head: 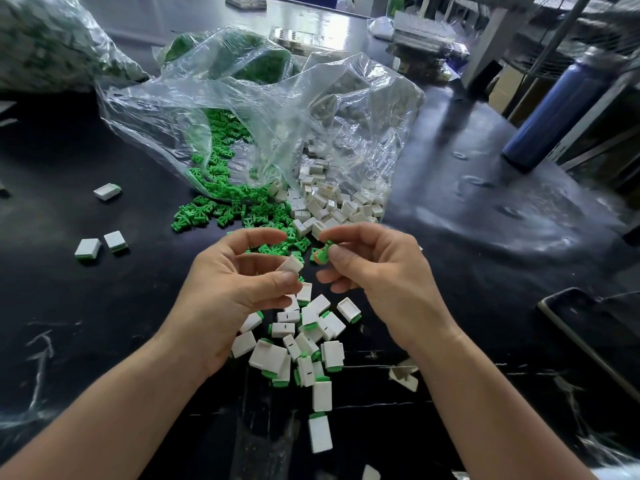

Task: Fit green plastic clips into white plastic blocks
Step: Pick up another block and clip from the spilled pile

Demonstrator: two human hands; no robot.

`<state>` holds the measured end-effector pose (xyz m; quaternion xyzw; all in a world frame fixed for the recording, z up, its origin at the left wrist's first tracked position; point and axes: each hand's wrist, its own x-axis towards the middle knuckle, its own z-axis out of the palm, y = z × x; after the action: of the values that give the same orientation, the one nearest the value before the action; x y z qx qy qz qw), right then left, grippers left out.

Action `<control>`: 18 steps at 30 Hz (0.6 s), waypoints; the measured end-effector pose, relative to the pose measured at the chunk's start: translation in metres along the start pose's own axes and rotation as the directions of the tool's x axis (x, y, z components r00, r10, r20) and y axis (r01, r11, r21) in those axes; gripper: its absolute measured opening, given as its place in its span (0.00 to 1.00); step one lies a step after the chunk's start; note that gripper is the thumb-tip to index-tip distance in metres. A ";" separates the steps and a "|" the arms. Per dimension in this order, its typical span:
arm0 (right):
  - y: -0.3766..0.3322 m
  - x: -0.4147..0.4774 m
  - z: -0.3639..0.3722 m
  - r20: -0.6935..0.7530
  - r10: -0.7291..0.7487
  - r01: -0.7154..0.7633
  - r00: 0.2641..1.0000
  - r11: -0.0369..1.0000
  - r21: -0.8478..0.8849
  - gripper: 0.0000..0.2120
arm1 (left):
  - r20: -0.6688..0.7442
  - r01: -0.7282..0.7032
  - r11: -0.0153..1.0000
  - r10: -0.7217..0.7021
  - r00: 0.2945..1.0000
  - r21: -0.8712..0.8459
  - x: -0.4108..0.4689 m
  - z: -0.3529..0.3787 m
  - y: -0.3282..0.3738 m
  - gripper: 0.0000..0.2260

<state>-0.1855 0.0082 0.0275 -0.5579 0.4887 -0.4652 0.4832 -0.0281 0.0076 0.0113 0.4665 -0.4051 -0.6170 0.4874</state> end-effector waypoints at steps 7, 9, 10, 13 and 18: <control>-0.002 0.000 0.000 0.010 0.027 -0.027 1.000 0.999 0.026 0.07 | 0.066 0.022 0.998 -0.019 0.998 -0.056 -0.002 0.004 0.002 0.09; -0.002 0.000 0.000 0.015 0.027 -0.028 1.000 0.999 0.019 0.07 | 0.086 0.020 0.998 -0.016 0.996 -0.055 -0.003 0.003 0.002 0.08; -0.002 -0.001 0.001 0.018 0.020 -0.020 1.000 1.000 0.006 0.07 | 0.090 0.013 0.999 -0.009 0.996 -0.045 -0.003 0.003 0.002 0.09; 0.000 -0.001 0.001 0.005 -0.047 0.048 0.999 0.995 -0.087 0.10 | 0.090 -0.007 1.000 0.009 0.996 -0.021 -0.004 0.004 0.001 0.09; 0.000 -0.001 0.003 0.038 -0.079 0.083 0.996 0.991 -0.102 0.11 | 0.085 -0.008 1.000 0.010 0.996 -0.026 -0.003 0.004 0.001 0.07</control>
<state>-0.1831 0.0096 0.0273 -0.6093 0.4808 -0.4491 0.4427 -0.0318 0.0108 0.0141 0.4317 -0.4194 -0.6393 0.4786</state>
